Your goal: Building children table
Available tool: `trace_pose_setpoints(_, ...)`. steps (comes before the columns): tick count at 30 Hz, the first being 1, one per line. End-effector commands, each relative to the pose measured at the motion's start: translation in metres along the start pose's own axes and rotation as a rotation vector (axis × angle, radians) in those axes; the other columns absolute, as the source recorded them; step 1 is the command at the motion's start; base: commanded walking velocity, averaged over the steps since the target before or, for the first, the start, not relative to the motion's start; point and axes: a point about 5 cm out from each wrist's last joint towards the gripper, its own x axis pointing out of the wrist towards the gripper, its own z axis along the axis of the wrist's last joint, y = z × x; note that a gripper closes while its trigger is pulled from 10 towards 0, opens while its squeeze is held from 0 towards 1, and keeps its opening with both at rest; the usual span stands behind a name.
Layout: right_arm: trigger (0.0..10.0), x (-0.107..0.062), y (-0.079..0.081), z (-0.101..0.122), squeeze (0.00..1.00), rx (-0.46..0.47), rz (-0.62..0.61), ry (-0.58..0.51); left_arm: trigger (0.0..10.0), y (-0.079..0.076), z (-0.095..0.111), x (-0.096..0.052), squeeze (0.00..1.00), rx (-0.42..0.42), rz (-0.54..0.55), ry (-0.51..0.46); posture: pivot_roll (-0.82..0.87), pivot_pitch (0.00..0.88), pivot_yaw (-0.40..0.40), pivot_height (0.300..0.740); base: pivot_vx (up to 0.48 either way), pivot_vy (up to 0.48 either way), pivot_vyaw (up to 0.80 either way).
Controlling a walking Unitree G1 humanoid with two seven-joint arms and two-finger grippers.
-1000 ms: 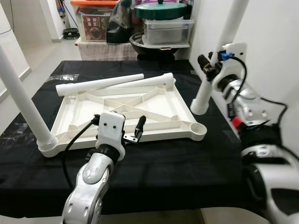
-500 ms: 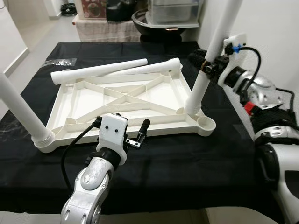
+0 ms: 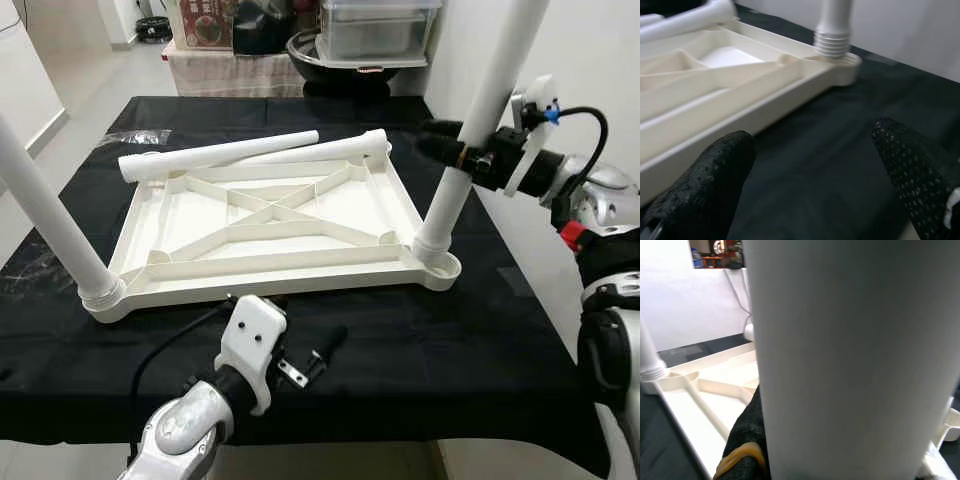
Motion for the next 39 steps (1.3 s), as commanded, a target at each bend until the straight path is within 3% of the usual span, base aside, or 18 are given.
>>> trace_pose_setpoints(1, 10.0, -0.002, 0.002, 0.001, 0.00, -0.005, 0.033, -0.002, 10.0, -0.007, 0.002, -0.001, 0.00, -0.015, -0.041, -0.018, 0.09, 0.159, -0.010, 0.740, 0.000, 0.000, 0.00)
trace_pose_setpoints(8, 10.0, 0.001, 0.008, -0.002, 0.00, -0.008, 0.133, 0.019, 10.0, -0.014, 0.004, 0.000, 0.00, -0.009, -0.059, -0.031, 0.09, 0.181, -0.015, 0.740, 0.000, 0.000, 0.00)
trace_pose_setpoints(12, 10.0, 0.002, 0.007, -0.011, 0.00, -0.037, 0.102, 0.098, 10.0, -0.012, 0.010, 0.001, 0.00, -0.016, -0.054, -0.063, 0.09, 0.188, -0.015, 0.740, 0.000, 0.000, 0.00)
trace_pose_setpoints(17, 10.0, 0.001, 0.006, -0.013, 0.00, -0.046, 0.094, 0.113, 10.0, -0.013, 0.012, 0.001, 0.00, -0.004, -0.065, -0.070, 0.10, 0.199, -0.013, 0.740, 0.000, 0.000, 0.00)
trace_pose_setpoints(28, 10.0, -0.015, -0.002, 0.008, 0.00, -0.032, 0.103, 0.051, 10.0, -0.011, 0.016, 0.001, 0.00, 0.017, -0.051, -0.077, 0.10, 0.227, 0.000, 0.740, 0.000, 0.000, 0.00)
trace_pose_setpoints(31, 10.0, -0.013, 0.004, -0.002, 0.00, -0.027, 0.169, 0.067, 10.0, -0.011, 0.015, 0.001, 0.00, 0.024, -0.054, -0.070, 0.10, 0.230, 0.006, 0.740, 0.000, 0.000, 0.00)
trace_pose_setpoints(39, 10.0, -0.007, 0.010, -0.021, 0.00, 0.005, 0.183, 0.075, 10.0, -0.011, 0.018, -0.002, 0.00, 0.029, -0.051, -0.071, 0.13, 0.234, 0.010, 0.740, 0.000, 0.000, 0.00)
